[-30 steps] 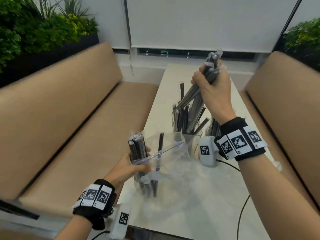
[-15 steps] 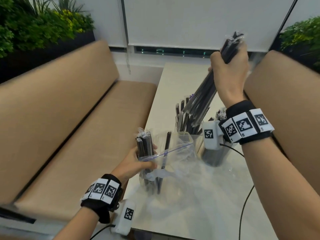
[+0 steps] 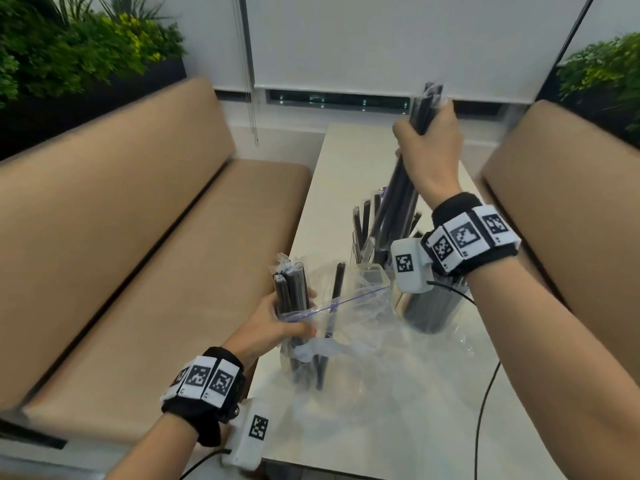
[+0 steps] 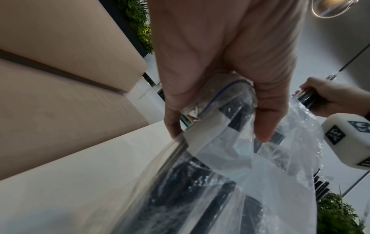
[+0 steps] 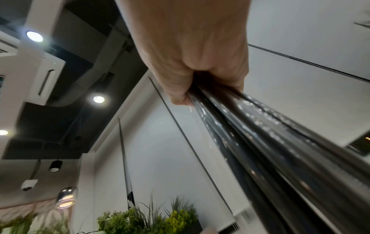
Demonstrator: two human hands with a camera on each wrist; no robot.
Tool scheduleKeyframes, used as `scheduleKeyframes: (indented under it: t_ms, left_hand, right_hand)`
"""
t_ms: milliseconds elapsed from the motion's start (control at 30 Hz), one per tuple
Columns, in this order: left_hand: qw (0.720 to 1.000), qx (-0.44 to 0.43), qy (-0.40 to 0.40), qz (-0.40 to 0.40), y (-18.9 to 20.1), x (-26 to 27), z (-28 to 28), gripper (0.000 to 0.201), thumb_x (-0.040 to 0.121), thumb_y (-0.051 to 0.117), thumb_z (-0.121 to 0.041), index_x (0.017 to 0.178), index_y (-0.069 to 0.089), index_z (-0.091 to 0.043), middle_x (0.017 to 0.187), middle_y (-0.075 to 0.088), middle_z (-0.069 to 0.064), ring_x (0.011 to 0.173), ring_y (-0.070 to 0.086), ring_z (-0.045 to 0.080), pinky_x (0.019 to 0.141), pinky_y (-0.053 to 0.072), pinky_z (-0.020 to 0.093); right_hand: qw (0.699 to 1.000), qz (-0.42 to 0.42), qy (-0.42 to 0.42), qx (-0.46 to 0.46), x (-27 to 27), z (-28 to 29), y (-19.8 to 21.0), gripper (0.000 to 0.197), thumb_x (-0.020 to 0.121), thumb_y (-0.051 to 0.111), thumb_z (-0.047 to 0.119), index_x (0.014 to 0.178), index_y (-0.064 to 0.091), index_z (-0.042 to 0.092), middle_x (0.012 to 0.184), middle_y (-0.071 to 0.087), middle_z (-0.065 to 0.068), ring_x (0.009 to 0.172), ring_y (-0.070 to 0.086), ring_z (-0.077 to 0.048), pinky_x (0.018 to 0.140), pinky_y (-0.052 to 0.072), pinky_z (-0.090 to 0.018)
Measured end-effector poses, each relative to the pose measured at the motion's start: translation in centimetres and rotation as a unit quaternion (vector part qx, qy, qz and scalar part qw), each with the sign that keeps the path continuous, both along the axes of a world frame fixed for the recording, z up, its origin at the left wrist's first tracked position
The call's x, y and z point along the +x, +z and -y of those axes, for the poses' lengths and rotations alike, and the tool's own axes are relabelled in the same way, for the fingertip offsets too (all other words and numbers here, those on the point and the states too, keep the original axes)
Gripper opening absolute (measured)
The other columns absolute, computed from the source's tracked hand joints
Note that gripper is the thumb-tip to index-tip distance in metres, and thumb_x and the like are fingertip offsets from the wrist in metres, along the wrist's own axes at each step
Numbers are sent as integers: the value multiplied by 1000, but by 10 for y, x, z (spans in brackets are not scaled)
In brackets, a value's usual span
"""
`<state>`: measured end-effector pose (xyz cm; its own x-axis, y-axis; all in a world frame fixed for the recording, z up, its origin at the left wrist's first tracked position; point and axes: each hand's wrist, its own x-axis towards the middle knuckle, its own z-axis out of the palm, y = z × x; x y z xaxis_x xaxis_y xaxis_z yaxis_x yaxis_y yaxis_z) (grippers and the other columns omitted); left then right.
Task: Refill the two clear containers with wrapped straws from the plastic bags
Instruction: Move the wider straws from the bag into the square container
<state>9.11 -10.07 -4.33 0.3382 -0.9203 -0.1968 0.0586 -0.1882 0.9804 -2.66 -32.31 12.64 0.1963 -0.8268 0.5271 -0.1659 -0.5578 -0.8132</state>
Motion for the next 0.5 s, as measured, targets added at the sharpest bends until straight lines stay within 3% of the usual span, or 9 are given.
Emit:
scheduleKeyframes:
  t_ms: [100, 167, 200, 267, 367, 467, 500]
  left_hand:
    - [1000, -2, -2, -6, -1, 0, 0, 55, 60, 75, -4, 113, 64, -13, 98, 69, 5, 85, 67, 13, 67, 54, 18]
    - [1000, -1, -2, -6, -1, 0, 0, 55, 60, 75, -4, 112, 64, -13, 98, 69, 6, 85, 67, 15, 68, 56, 21]
    - [1000, -1, -2, -7, -2, 0, 1, 54, 60, 74, -3, 112, 64, -13, 97, 68, 6, 84, 67, 16, 69, 56, 22]
    - [1000, -1, -2, -8, -2, 0, 1, 54, 60, 74, -3, 111, 65, -13, 95, 68, 6, 83, 66, 15, 69, 57, 24]
    - [1000, -2, -2, -10, -1, 3, 2, 54, 61, 73, -2, 113, 64, -11, 92, 68, 5, 80, 66, 13, 67, 56, 22]
    - [1000, 1, -3, -14, -2, 5, 3, 54, 61, 73, -3, 113, 64, -12, 92, 68, 6, 80, 66, 14, 67, 56, 22]
    - [1000, 2, -2, -12, -2, 5, 3, 53, 61, 74, -3, 113, 64, -12, 92, 68, 5, 80, 66, 13, 67, 56, 22]
  right_hand:
    - [999, 9, -11, 32, 1, 3, -23, 23, 83, 59, 11, 96, 41, 11, 80, 58, -8, 75, 65, -40, 59, 55, -30]
    - [999, -12, -11, 47, -2, -1, -45, 23, 84, 60, 9, 97, 41, 9, 82, 62, -11, 71, 63, -31, 47, 45, -11]
    - [998, -33, -8, 54, -3, -3, -57, 23, 84, 61, 10, 98, 43, 7, 81, 61, -8, 70, 61, -27, 46, 41, -8]
    - [995, -79, -3, 63, -5, -10, -76, 22, 85, 64, 13, 99, 48, 5, 77, 54, 4, 70, 54, -20, 51, 38, -16]
    - [995, -76, -8, 68, -6, -13, -80, 23, 83, 68, 17, 95, 49, 9, 75, 51, 8, 77, 51, -20, 61, 35, -25]
    - [999, -13, -11, 47, -5, -8, -63, 29, 80, 67, 16, 96, 43, 12, 75, 56, 1, 71, 57, -28, 58, 47, -26]
    - [999, 9, -12, 34, -4, -7, -56, 30, 79, 66, 17, 96, 41, 14, 78, 60, -6, 72, 61, -33, 63, 53, -32]
